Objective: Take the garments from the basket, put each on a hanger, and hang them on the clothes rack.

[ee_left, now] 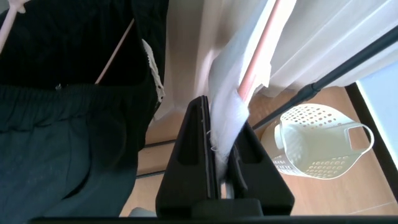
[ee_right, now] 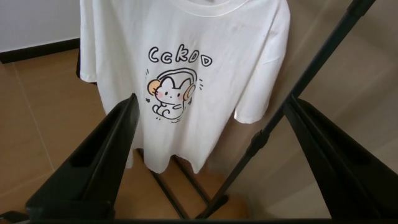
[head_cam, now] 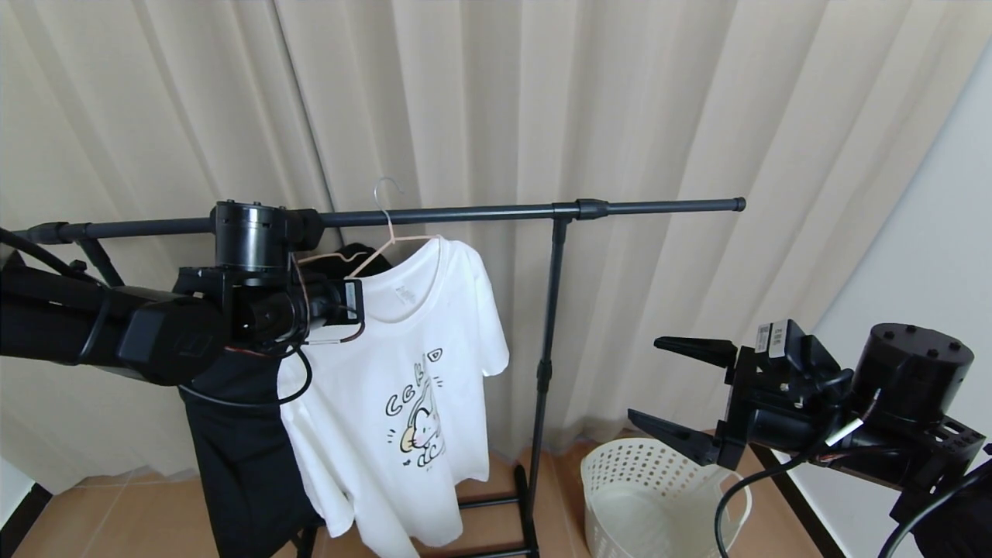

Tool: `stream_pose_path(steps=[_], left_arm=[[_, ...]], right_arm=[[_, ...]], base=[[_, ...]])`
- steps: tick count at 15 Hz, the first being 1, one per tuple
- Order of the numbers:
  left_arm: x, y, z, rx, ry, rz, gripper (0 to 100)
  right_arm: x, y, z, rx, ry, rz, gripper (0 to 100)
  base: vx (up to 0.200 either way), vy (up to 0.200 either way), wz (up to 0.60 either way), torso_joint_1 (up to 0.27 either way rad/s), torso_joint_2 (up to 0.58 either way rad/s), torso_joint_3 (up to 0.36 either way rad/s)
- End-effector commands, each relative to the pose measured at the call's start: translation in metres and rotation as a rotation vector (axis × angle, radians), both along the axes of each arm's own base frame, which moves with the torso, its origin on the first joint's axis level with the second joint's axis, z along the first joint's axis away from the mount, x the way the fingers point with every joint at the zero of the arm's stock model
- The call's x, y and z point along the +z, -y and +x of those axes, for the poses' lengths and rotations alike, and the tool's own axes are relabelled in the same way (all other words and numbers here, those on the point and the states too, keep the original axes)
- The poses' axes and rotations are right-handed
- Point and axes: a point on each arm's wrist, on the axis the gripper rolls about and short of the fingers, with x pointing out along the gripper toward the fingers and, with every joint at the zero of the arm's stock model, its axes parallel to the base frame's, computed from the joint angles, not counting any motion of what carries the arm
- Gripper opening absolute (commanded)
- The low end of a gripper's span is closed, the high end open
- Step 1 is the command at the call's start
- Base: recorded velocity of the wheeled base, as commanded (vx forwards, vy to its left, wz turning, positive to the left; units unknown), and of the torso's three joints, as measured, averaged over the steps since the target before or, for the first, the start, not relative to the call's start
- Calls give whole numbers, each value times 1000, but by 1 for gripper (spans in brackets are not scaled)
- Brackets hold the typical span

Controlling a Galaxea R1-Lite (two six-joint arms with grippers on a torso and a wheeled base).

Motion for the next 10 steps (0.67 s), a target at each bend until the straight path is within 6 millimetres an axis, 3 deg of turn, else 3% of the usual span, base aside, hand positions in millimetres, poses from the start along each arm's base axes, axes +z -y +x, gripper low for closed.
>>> stream_pose_path(steps=[1,10], left_arm=[[-8,1,5,5,-18,7,0],[-26,5,16,2,-60,16,0]], right_arm=[[0,0,0,0,0,-1,100],[-2,0,1,0,-5,-3,100]], base=[[0,0,0,0,0,0],[0,0,0,0,0,0]])
